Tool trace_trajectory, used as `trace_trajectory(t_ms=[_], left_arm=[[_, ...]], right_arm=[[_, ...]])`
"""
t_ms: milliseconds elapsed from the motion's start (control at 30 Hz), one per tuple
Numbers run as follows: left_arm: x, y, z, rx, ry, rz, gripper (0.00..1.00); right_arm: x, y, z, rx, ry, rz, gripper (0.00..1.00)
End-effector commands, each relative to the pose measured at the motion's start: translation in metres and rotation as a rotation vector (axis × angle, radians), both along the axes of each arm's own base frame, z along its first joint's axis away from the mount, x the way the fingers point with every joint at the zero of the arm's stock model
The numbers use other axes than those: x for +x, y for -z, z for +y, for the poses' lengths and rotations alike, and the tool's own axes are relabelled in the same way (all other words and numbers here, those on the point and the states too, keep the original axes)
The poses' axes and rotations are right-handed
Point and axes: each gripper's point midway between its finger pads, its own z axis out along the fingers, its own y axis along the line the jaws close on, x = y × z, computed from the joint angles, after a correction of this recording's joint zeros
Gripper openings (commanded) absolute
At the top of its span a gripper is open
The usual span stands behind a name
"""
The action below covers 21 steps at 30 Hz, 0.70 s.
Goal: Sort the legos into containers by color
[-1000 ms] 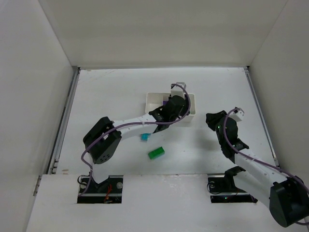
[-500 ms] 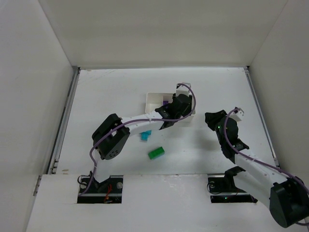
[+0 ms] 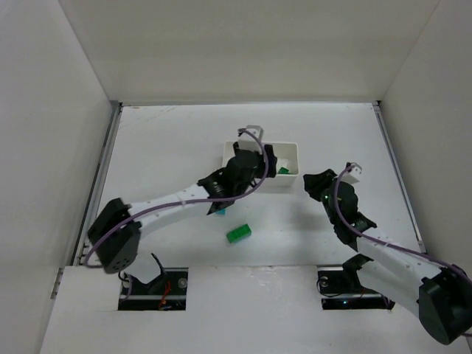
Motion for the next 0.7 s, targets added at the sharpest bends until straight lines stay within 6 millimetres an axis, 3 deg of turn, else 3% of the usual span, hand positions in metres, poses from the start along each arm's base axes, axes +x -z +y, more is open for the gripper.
trace_trajectory(t_ms=[0,133,267,333,433,533,667], left_arm=[[-0.011,-0.036,0.057,-0.103,-0.119,-0.084,0.59],[-0.040,-0.023,0.125,-0.168,-0.220,-0.067,0.59],[-0.065,0.002,0.177,-0.245,-0.316,-0.001,0.59],[-0.072,0.022,0.198,-0.242,-0.363,0.042,0.58],[-0.079,0.048,0.220,-0.204,-0.423,0.121,0.58],[-0.081,0.066,0.236,-0.172,-0.477,0.179,0.58],[-0.085,0.084,0.246,-0.173,-0.523,0.237,0.58]], right_arm=[[0.003,-0.045,0.034,-0.041,-0.107,-0.137,0.34],[-0.011,-0.056,0.091,-0.142,-0.302,-0.187,0.28],[-0.022,-0.036,0.153,-0.282,-0.517,-0.151,0.29],[-0.031,-0.021,0.184,-0.344,-0.639,-0.116,0.36],[-0.043,0.001,0.221,-0.461,-0.764,-0.068,0.61],[-0.050,0.011,0.240,-0.551,-0.825,-0.050,0.72],[-0.046,0.022,0.254,-0.625,-0.871,-0.033,0.80]])
